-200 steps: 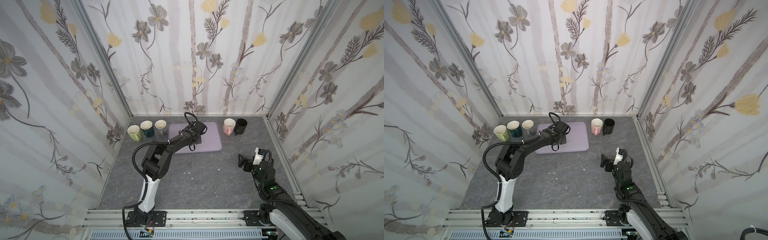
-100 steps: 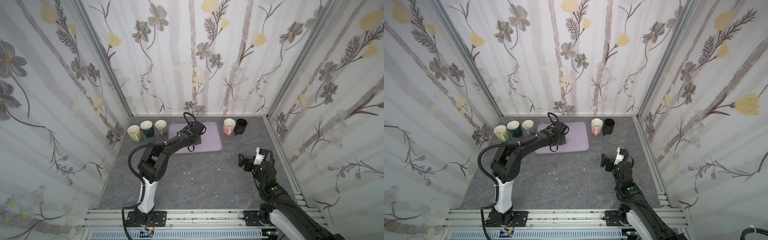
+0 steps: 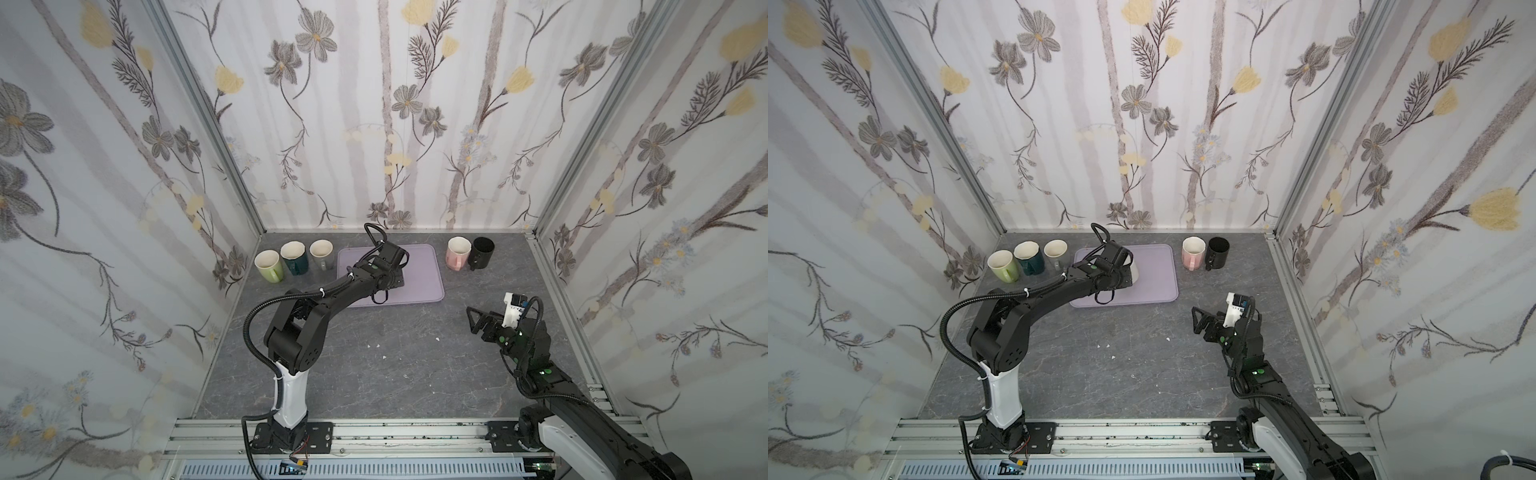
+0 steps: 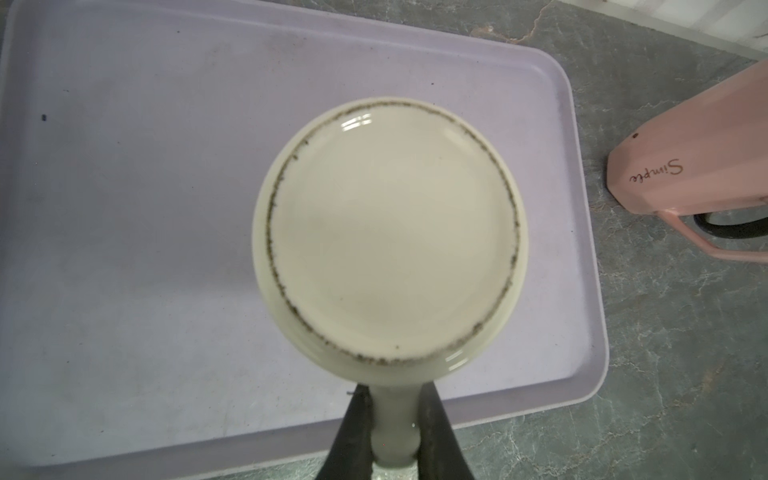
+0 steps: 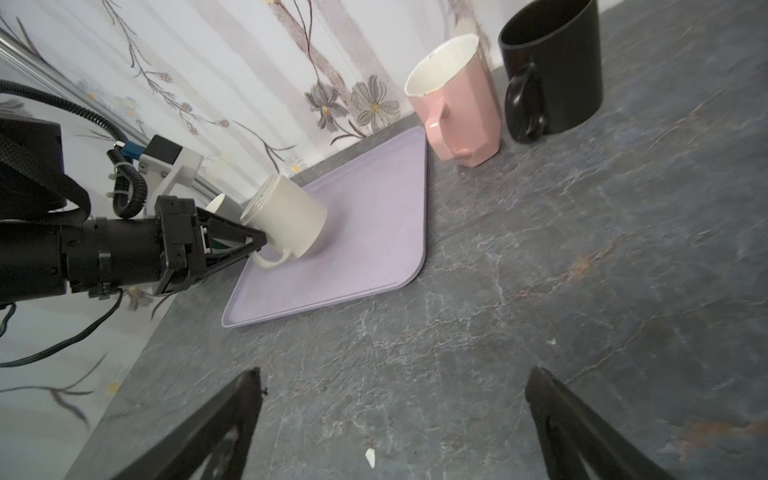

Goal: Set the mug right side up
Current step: 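Lift the white mug with the left gripper while the right gripper approaches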

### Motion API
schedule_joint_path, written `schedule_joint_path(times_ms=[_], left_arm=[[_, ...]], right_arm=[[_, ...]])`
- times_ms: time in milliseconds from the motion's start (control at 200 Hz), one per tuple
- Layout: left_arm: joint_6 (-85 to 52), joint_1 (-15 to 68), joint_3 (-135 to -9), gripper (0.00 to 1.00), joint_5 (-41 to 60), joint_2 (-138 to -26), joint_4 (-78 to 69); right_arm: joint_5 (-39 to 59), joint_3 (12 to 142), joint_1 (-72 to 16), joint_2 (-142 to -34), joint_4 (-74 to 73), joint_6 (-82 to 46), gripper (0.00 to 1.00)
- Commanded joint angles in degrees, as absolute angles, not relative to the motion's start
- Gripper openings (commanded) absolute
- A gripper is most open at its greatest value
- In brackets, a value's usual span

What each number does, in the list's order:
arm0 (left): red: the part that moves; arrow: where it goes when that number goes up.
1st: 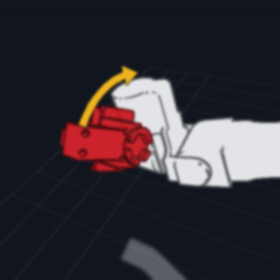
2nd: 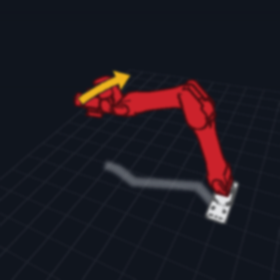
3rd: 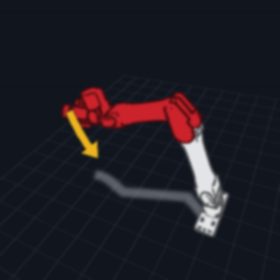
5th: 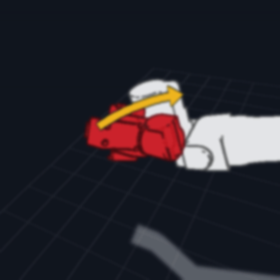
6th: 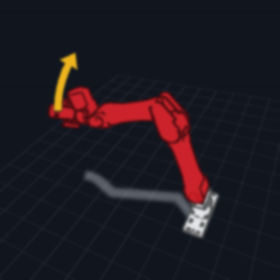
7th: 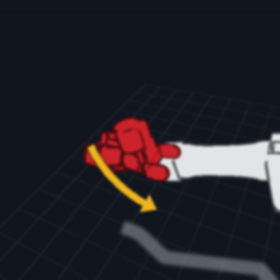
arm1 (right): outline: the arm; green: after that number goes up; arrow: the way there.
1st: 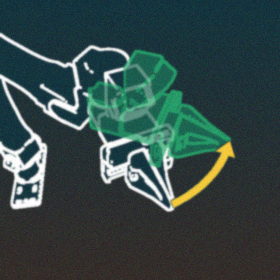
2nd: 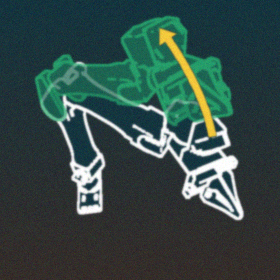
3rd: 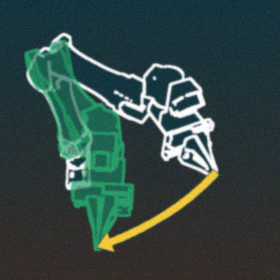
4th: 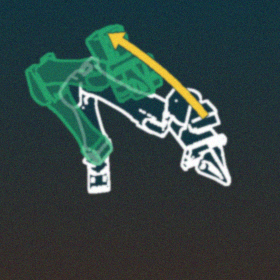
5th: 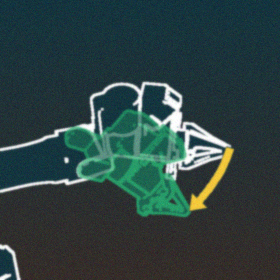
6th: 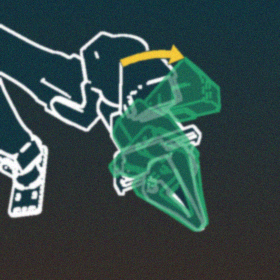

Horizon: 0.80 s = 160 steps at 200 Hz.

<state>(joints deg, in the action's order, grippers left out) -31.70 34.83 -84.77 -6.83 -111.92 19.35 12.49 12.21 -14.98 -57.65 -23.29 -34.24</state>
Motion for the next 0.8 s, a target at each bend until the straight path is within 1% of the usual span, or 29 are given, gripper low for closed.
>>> schedule_joint_path(times_ms=[0,120,295,585,794], left_arm=[[-31.30,34.47,-84.21,0.00,-4.98,-110.82,13.20],[-31.20,34.50,-83.67,0.00,-2.35,-109.82,10.43],[-30.51,34.46,-81.19,0.00,1.61,-108.34,7.19],[-34.56,34.42,-77.36,0.00,10.74,-105.51,-1.90],[-36.77,34.48,-76.20,0.00,14.27,-103.87,-6.30]], right_arm=[[21.35,13.54,-15.12,-62.76,-31.50,-39.10,1.00],[25.10,14.61,-15.27,-67.70,-36.89,-41.28,1.00],[26.63,16.63,-15.47,-70.93,-40.17,-43.36,1.00],[28.96,18.45,-15.56,-73.12,-43.64,-45.69,0.99],[29.88,19.40,-15.56,-72.78,-43.95,-46.13,0.99]])
